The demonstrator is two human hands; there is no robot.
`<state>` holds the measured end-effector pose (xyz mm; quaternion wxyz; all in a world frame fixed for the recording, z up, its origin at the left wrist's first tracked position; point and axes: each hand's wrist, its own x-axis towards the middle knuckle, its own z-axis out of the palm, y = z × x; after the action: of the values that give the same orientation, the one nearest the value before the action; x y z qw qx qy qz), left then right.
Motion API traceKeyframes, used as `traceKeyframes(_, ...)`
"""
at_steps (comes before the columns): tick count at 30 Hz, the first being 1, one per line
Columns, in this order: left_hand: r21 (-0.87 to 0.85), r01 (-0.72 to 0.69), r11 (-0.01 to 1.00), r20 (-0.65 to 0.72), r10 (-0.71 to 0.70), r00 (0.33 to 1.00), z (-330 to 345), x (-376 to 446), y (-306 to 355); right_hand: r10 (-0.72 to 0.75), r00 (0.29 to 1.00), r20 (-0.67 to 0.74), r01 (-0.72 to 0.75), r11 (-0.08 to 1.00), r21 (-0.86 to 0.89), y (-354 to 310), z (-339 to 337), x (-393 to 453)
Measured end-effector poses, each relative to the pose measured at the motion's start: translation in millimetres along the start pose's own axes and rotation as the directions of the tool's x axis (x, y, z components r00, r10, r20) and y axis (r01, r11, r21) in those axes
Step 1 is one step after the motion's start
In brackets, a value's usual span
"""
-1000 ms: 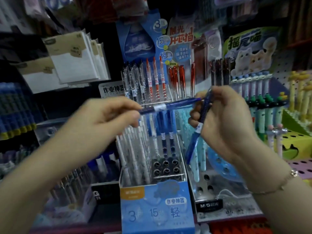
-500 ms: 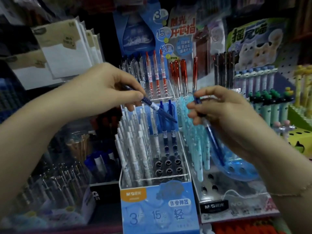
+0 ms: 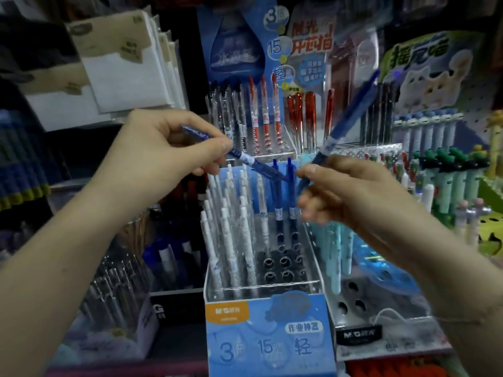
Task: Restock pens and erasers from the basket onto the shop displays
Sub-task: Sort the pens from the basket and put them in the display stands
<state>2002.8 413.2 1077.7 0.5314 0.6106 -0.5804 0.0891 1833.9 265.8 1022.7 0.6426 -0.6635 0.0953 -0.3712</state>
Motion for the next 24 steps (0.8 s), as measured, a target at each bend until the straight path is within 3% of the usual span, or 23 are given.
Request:
traceKeyframes(4,0.010,-0.016,1.000,-0.081,0.017,0.997,-5.3,-1.7,-2.6,-0.072,0.992,-0.104,0.011,0.870,-0.494,6.1,4.3,2.2)
traceKeyframes(8,0.036,-0.049,0.998,-0.110,0.053,0.993,-7.8,-2.0,-4.0,-0.107,0.985,-0.133,-0.032,0.648,-0.761,17.3,11.1,5.7)
traceKeyframes(13,0.034,-0.112,0.993,-0.126,0.116,0.985,-4.9,-6.2,-6.4,-0.137,0.986,-0.091,-0.013,0.485,-0.875,18.7,18.5,12.6)
traceKeyframes(17,-0.055,-0.100,0.993,-0.115,0.093,0.989,-2.9,-12.5,-14.5,-0.102,0.987,-0.128,-0.083,0.363,-0.928,16.5,22.9,18.6)
traceKeyframes(21,-0.159,-0.074,0.985,-0.115,0.056,0.992,-0.1,-16.2,-24.9,-0.007,0.989,-0.146,-0.141,0.223,-0.965,15.4,27.5,19.1)
traceKeyframes(24,-0.230,-0.066,0.971,-0.117,0.039,0.992,2.0,-18.7,-29.9,0.083,0.986,-0.147,-0.161,0.207,-0.965,10.4,30.1,22.9)
